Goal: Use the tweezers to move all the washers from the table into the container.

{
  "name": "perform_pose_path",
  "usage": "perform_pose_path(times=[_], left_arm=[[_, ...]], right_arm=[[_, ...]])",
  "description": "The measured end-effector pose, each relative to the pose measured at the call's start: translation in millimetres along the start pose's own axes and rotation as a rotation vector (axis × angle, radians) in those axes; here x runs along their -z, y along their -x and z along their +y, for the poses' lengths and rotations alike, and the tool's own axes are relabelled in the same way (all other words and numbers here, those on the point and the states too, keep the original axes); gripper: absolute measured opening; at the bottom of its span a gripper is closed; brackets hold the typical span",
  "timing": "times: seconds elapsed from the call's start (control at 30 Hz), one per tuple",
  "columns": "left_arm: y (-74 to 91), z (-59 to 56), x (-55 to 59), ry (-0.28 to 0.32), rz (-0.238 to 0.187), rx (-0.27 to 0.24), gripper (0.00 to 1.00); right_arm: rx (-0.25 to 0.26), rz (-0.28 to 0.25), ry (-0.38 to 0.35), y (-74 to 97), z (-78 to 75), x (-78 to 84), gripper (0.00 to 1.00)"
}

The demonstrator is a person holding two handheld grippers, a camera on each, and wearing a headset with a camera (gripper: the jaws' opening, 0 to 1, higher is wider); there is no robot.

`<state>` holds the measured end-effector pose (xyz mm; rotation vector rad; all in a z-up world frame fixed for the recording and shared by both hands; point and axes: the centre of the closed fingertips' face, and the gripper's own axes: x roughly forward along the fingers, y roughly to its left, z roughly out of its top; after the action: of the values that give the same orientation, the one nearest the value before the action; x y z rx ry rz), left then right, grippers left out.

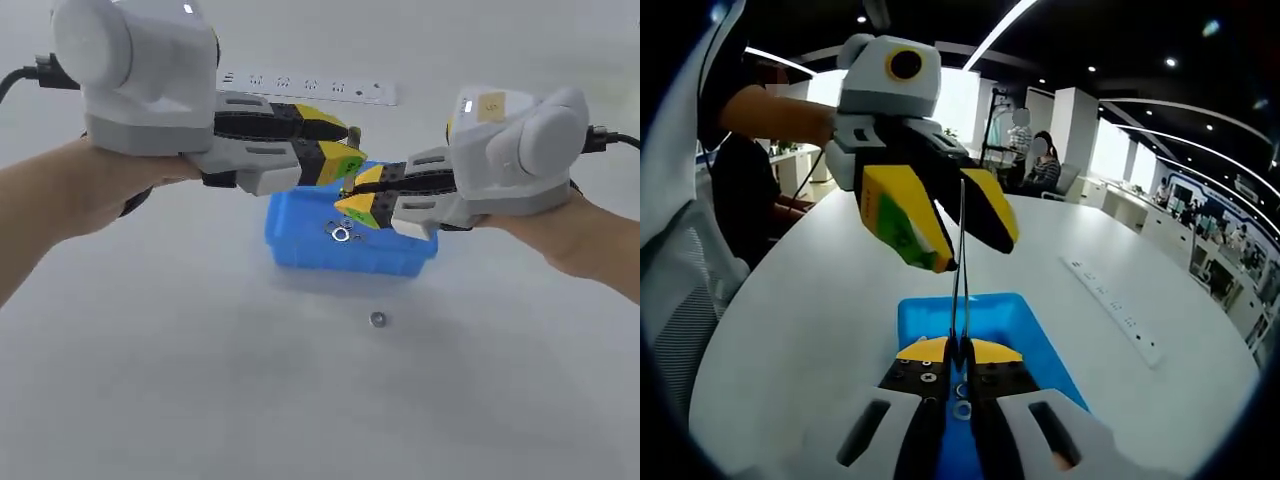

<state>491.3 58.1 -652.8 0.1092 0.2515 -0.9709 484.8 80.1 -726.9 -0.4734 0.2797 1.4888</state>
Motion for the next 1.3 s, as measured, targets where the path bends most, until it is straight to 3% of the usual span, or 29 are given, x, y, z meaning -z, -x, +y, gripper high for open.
perform_pose_path(times=[0.07,0.23,0.47,0.57,0.77,0.9,1.1,1.3], left_arm=[[-0.9,-3.5,-2.3,-0.037,-0.002,0.019,0.14],[-0.2,-13.2,-1.8,-0.061,0.005,0.063,0.08],[1.5,-18.2,-6.2,-0.148,0.026,0.053,0.07],[-1.3,-28.1,-10.5,-0.189,0.036,0.068,0.05],[-2.0,-27.2,-14.2,-0.198,0.050,0.088,0.04],[-5.3,-33.4,-16.6,-0.202,0.054,0.108,0.04],[-7.6,-34.9,-23.0,-0.182,0.017,0.129,0.05],[-7.9,-30.9,-28.3,-0.180,0.000,0.116,0.04]], right_arm=[[-0.003,0.001,0.002,-0.1,1.1,0.3,0.06],[-0.017,0.003,0.006,0.7,3.5,0.2,0.06],[-0.023,-0.009,-0.001,0.3,4.4,-3.8,0.07],[-0.015,0.011,0.026,2.0,2.9,-6.2,0.08],[-0.007,0.026,0.037,7.0,2.9,-6.3,0.09],[-0.004,0.041,0.044,10.7,6.0,-6.8,0.11],[0.019,0.035,0.019,16.3,5.1,-9.2,0.14],[0.046,0.023,-0.007,21.2,1.0,-12.2,0.15]])
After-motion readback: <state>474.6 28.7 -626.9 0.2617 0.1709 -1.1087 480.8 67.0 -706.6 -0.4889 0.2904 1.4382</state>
